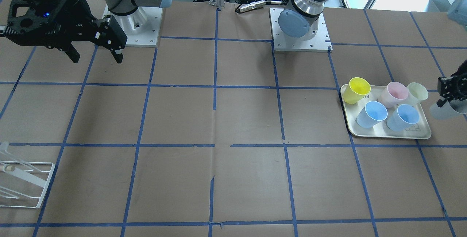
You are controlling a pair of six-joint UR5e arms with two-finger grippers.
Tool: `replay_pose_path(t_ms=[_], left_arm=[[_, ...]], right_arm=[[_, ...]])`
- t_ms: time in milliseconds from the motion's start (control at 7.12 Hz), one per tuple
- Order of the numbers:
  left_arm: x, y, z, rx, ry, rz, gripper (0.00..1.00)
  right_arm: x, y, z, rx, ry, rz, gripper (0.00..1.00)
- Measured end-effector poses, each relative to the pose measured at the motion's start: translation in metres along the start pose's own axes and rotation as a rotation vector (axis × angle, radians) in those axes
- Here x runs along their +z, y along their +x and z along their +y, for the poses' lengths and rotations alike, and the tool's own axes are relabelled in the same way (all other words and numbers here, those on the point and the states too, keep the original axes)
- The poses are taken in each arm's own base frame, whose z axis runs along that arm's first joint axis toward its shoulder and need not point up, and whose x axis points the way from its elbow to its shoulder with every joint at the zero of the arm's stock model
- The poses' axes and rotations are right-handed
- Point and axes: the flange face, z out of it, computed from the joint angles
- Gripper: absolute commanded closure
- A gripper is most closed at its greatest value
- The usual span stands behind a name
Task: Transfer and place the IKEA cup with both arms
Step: 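Lower the white cup onto the tray beside the blue cups with the left gripper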
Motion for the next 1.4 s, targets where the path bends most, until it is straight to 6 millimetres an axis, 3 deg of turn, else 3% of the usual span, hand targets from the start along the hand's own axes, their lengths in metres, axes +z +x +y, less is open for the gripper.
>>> replay_pose_path(t_ms=[421, 1263, 1404], left_arm=[[0.023, 0.009, 0.005, -0.017, -0.011, 0.043, 1.00], [0.035, 0.020, 0.000, -0.036, 0.000, 0.073, 1.00], [0.036, 0.021, -0.001, -0.036, 0.000, 0.076, 0.36]], right_arm=[[-0.001, 0.003, 0.000, 0.008, 0.013, 0.034, 0.00], [0.008, -0.005, 0.014, -0.021, 0.008, 0.059, 0.00], [0.009, -0.005, 0.012, -0.023, 0.021, 0.059, 0.00]])
